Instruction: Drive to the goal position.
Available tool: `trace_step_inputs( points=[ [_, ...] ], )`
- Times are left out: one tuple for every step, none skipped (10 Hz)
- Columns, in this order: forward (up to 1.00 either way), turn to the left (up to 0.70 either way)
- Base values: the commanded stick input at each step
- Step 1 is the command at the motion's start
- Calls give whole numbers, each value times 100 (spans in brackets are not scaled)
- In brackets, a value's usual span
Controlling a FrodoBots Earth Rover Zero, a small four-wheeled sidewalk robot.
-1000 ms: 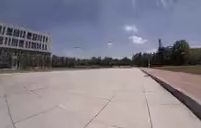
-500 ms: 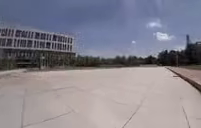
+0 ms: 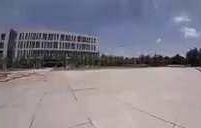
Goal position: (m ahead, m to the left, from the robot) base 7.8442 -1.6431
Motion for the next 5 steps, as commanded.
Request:
trace_step_inputs(
  points=[
    [70, 0],
    [70, 0],
    [70, 0],
    [70, 0],
    [70, 0]
  ],
)
